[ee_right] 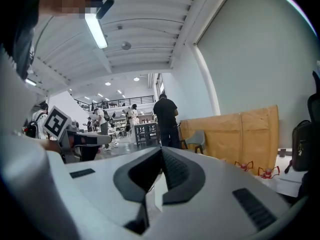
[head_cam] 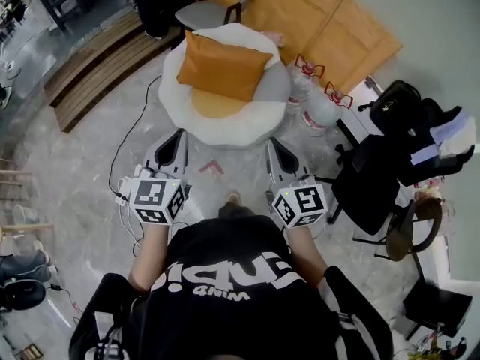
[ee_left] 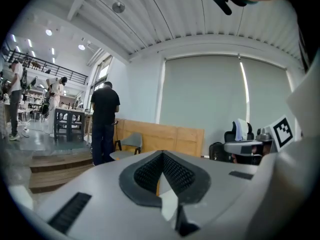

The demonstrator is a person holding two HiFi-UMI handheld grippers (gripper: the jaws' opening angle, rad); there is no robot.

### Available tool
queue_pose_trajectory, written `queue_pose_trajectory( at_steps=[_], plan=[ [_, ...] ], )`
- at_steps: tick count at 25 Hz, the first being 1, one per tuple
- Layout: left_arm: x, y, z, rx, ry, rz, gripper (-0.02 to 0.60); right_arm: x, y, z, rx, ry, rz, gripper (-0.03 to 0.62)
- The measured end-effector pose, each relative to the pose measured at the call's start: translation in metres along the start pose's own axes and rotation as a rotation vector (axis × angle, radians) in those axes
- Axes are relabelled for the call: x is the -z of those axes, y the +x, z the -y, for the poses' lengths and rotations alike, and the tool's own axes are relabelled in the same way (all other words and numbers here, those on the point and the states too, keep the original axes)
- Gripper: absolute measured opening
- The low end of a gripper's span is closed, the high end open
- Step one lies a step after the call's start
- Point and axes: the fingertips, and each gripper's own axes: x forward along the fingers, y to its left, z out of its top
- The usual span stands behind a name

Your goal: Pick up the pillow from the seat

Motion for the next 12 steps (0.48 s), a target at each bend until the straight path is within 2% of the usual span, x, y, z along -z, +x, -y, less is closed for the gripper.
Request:
queue_pose_trajectory(
  at_steps=[12],
  plan=[
    [-0.011,0.051,0.008,-0.04,0.009,0.0,0.009,-0.002,0.028,0.05,-0.029,0.022,-0.012,0.021]
  ],
)
